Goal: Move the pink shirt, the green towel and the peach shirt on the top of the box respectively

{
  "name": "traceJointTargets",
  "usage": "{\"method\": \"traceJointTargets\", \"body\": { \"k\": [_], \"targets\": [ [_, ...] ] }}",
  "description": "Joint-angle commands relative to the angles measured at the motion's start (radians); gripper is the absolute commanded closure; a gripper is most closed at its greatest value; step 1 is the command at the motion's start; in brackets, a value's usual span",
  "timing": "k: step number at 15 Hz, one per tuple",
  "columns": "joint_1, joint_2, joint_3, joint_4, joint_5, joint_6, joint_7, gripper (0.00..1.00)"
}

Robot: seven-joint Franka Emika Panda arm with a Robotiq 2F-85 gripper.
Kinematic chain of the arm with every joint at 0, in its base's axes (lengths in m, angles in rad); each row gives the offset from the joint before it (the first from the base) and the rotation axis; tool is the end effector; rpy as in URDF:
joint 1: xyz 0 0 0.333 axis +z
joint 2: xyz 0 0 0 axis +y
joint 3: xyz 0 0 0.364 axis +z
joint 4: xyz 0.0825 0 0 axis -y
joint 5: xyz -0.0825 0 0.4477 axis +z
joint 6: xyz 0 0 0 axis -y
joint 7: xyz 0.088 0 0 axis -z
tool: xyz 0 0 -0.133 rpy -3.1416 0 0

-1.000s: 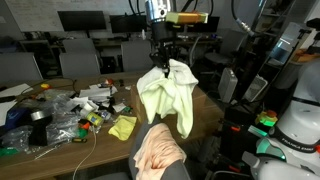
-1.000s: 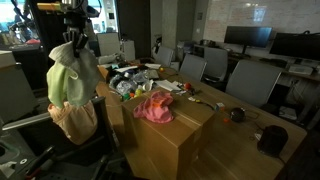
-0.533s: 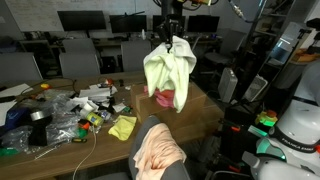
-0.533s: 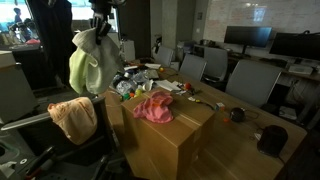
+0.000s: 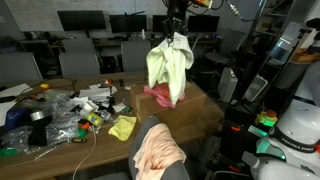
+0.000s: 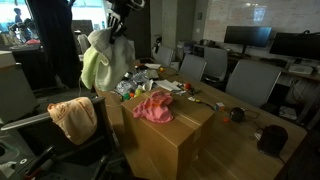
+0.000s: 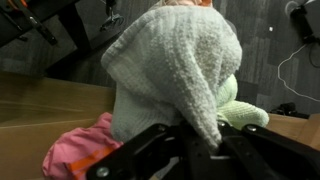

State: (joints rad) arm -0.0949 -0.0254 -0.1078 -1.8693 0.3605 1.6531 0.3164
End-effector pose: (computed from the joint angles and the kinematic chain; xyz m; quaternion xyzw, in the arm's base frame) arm 0.5867 -0.0759 0.5182 -0.9382 0.2818 0.1038 0.1722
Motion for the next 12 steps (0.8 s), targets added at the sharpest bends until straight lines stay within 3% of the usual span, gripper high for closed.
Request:
{"method": "traceJointTargets", "body": {
  "k": [1,5,12],
  "targets": [
    [-0.021,0.081,-0.017,0.101,0.053,-0.022,0.005,0.97],
    [-0.03,0.158,-0.021,0.211,0.02,-0.002,0.053,0.97],
    [-0.026,0.226,-0.05,0.327,-0.109,0.153,0.295,0.97]
  ]
}}
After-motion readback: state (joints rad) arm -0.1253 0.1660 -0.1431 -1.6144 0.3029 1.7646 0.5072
